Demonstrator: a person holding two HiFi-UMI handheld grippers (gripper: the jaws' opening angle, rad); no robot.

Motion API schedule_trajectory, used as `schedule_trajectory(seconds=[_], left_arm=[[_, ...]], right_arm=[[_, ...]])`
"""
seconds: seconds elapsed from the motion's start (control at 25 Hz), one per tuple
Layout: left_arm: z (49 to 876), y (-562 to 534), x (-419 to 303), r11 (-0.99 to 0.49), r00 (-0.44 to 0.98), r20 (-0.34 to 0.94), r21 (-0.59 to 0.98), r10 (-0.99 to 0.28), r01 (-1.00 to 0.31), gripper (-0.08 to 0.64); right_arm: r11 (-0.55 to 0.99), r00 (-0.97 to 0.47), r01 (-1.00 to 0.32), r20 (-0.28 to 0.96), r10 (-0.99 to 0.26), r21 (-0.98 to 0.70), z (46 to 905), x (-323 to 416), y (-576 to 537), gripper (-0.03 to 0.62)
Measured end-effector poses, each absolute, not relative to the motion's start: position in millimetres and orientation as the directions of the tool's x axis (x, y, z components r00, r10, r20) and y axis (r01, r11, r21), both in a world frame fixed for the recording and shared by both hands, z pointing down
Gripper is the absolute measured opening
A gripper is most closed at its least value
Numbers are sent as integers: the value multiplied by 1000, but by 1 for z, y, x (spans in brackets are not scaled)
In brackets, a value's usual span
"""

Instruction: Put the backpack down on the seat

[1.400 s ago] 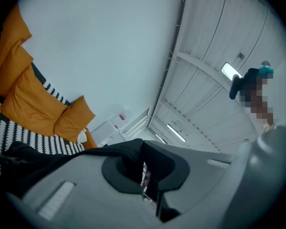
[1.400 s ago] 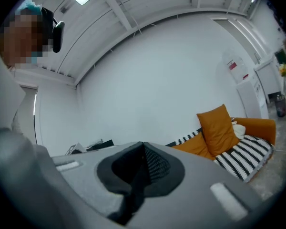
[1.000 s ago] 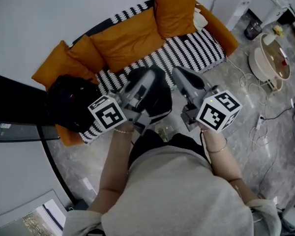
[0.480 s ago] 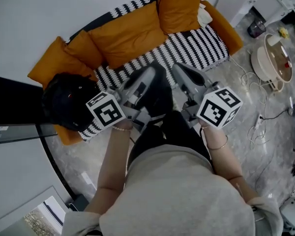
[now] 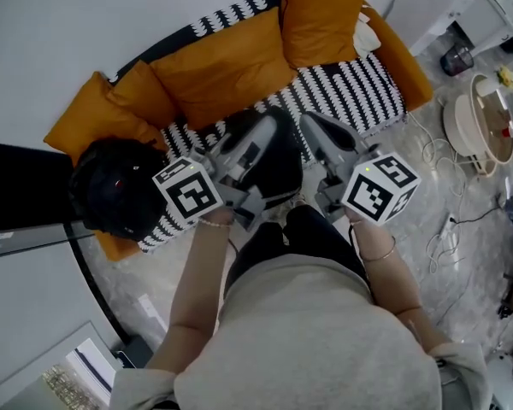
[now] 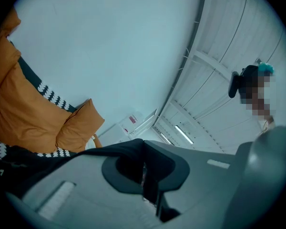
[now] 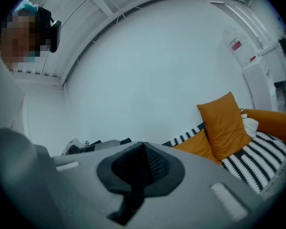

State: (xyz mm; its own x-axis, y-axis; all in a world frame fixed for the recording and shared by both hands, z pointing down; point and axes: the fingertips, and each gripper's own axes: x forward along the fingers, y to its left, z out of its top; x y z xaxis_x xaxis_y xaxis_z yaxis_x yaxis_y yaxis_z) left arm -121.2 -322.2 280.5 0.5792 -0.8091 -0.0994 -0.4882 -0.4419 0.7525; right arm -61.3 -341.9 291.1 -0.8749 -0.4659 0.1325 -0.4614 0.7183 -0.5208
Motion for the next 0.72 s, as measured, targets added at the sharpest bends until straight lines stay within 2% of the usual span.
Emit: schedule_trajectory(seconds=[0.72], left_arm=[[307, -520, -128, -423, 588, -76, 769, -805, -479, 14]], right_arm=[[671, -877, -464, 193, -440, -578, 336, -69, -531, 3]])
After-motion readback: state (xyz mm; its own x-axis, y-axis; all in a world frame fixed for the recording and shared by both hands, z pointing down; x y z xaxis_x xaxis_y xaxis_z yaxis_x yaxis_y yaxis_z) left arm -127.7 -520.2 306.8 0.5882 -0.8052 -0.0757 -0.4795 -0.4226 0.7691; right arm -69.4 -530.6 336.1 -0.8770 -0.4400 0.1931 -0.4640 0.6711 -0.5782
